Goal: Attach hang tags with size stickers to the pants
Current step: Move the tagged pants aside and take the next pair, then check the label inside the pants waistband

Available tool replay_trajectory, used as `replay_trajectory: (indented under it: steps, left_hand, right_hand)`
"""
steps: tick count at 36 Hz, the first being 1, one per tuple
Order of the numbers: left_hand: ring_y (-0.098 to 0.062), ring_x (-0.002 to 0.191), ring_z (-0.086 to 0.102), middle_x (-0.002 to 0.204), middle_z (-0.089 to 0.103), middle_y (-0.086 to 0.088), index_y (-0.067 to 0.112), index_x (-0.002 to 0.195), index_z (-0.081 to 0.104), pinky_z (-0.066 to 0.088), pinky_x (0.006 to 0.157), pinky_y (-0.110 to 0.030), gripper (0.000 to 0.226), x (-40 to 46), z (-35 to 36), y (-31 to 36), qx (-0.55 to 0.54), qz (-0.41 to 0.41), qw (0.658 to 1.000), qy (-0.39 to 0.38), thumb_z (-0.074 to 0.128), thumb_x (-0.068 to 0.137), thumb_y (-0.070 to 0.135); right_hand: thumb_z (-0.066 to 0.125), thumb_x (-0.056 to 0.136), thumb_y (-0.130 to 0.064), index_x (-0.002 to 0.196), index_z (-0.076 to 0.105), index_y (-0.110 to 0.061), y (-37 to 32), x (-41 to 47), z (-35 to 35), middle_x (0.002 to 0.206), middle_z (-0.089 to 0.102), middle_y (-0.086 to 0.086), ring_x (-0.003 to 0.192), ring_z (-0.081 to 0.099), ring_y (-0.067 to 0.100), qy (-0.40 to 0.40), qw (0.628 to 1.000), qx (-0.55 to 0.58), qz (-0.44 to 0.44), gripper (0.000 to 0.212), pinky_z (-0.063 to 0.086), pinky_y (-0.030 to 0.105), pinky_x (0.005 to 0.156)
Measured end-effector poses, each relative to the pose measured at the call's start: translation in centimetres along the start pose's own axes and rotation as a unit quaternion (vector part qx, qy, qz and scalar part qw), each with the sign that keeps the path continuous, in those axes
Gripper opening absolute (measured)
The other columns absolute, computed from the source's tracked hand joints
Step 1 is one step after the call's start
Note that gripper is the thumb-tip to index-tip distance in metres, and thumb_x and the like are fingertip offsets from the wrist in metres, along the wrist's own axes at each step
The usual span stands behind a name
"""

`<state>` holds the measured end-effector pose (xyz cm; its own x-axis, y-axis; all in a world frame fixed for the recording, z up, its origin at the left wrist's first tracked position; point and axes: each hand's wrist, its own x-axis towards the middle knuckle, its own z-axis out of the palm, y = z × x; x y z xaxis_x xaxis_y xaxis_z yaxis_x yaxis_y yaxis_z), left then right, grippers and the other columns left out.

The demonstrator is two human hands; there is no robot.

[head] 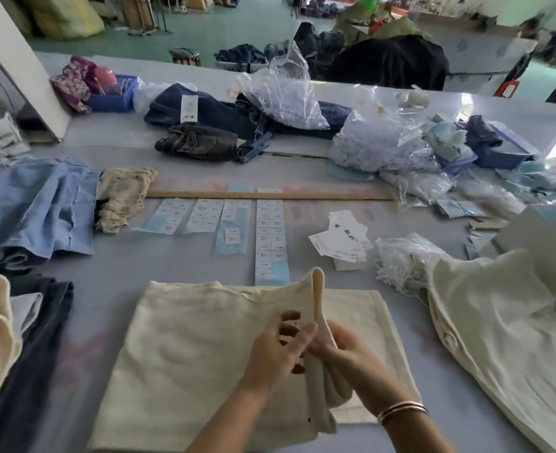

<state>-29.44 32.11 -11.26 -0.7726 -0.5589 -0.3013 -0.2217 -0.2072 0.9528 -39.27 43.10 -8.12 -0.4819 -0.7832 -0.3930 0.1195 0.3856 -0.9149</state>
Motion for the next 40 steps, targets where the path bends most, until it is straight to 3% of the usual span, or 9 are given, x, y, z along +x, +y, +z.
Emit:
replay_trajectory:
  steps: [8,19,23,28,31,33,36,38,40]
  left_hand:
    - [-0.026,0.093,0.069,0.091,0.074,-0.005,0.016,0.094,0.073,0.053,0.083,-0.039,0.023,-0.3,-2.6,1.0,-0.007,0.009,0.999,0.031,0.06,0.084,0.032]
    - [-0.024,0.09,0.069,0.097,0.073,-0.012,0.017,0.096,0.072,0.052,0.079,-0.035,0.024,-0.5,-3.8,1.8,-0.177,-0.015,0.983,0.051,0.047,0.097,0.017]
    - [-0.014,0.084,0.068,0.093,0.073,0.001,0.035,0.107,0.056,0.049,0.075,-0.028,0.026,-0.5,-3.8,1.7,-0.137,0.041,0.986,0.081,0.05,0.096,0.012]
    - [-0.011,0.083,0.063,0.086,0.069,0.009,0.03,0.093,0.051,0.047,0.076,-0.017,0.045,-0.8,-4.3,2.3,-0.065,0.123,0.983,0.117,0.043,0.089,-0.014]
    - [-0.017,0.064,0.049,0.065,0.055,0.001,0.027,0.077,0.063,0.04,0.061,-0.023,0.035,-1.2,-4.0,2.9,-0.002,0.114,0.989,0.091,0.048,0.087,-0.004]
    - [-0.012,0.075,0.062,0.075,0.068,0.007,0.024,0.08,0.068,0.047,0.072,-0.02,0.011,-1.5,-3.7,3.5,-0.005,0.089,0.994,0.06,0.058,0.085,0.023]
    - [-0.005,0.089,0.066,0.091,0.071,0.009,0.024,0.094,0.066,0.05,0.085,-0.026,0.038,-1.8,-3.2,3.6,0.04,0.064,0.996,0.056,0.07,0.075,0.057]
    - [-0.002,0.092,0.064,0.096,0.07,0.011,0.027,0.101,0.063,0.05,0.086,-0.024,0.046,-1.9,-3.2,3.6,0.056,0.047,0.995,0.066,0.071,0.068,0.058]
    - [-0.005,0.092,0.066,0.097,0.071,0.009,0.026,0.102,0.063,0.052,0.086,-0.027,0.028,-1.9,-3.4,3.4,0.017,0.027,0.997,0.063,0.074,0.078,0.037]
  right_hand:
    - [0.05,0.096,-0.016,0.09,0.067,-0.002,-1.1,0.0,2.2,0.084,0.066,0.011,0.08,0.058,0.022,0.1,0.991,0.089,-0.021,0.022,0.045,0.033,0.071]
    - [0.045,0.094,-0.013,0.088,0.073,-0.007,-1.4,0.6,1.8,0.089,0.071,0.017,0.08,0.068,0.023,0.11,0.952,0.286,-0.007,0.029,0.054,0.031,0.068]
    - [0.046,0.093,-0.016,0.096,0.071,-0.004,-1.6,0.5,1.8,0.092,0.071,0.018,0.083,0.069,0.024,0.101,0.942,0.321,0.001,0.028,0.053,0.035,0.073]
    - [0.048,0.093,-0.017,0.098,0.071,-0.003,-1.7,0.4,2.2,0.095,0.07,0.018,0.085,0.067,0.024,0.104,0.948,0.298,-0.022,0.027,0.051,0.036,0.077]
    - [0.052,0.092,-0.018,0.101,0.062,0.006,-2.0,0.2,2.7,0.091,0.065,0.019,0.083,0.059,0.027,0.106,0.963,0.243,-0.046,0.028,0.047,0.038,0.076]
    - [0.053,0.091,-0.021,0.095,0.057,0.006,-2.2,0.0,3.3,0.084,0.055,0.015,0.081,0.048,0.026,0.106,0.97,0.208,-0.069,0.027,0.039,0.039,0.072]
    - [0.053,0.092,-0.022,0.085,0.057,-0.004,-2.3,-0.4,4.1,0.079,0.051,0.012,0.077,0.044,0.024,0.108,0.975,0.168,-0.096,0.02,0.037,0.038,0.068]
    - [0.052,0.094,-0.02,0.083,0.055,-0.003,-2.5,-0.6,4.4,0.079,0.052,0.012,0.076,0.045,0.023,0.111,0.977,0.149,-0.107,0.02,0.037,0.04,0.069]
    - [0.051,0.095,-0.02,0.082,0.055,-0.003,-2.5,-0.7,4.5,0.077,0.051,0.01,0.074,0.044,0.022,0.124,0.976,0.141,-0.114,0.021,0.036,0.039,0.068]
